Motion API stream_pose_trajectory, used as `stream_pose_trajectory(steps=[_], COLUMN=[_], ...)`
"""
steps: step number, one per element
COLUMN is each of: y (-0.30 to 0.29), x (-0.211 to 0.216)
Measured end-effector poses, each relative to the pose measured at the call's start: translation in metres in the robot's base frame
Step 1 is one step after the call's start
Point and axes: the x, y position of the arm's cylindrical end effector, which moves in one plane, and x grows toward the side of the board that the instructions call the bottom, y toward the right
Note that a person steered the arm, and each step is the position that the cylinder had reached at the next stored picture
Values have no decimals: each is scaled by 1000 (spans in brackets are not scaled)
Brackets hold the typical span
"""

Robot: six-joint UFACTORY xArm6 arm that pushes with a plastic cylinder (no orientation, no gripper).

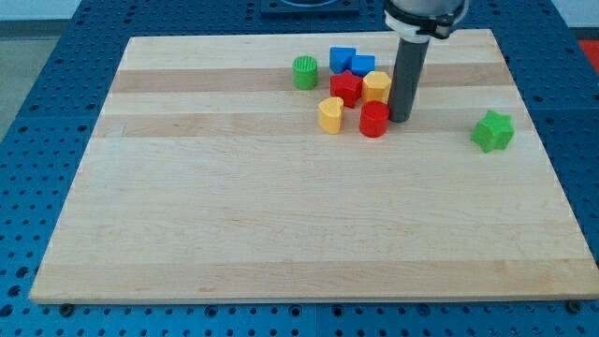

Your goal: Move the green star towards the yellow hexagon

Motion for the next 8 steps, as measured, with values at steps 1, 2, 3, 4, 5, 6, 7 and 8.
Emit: stream_pose_trajectory(steps=[1, 2, 3, 4, 5, 6, 7, 8], y=[-8, 20, 44, 97, 116, 154, 173, 173], x=[-1, 18, 50, 65, 91, 98, 98, 78])
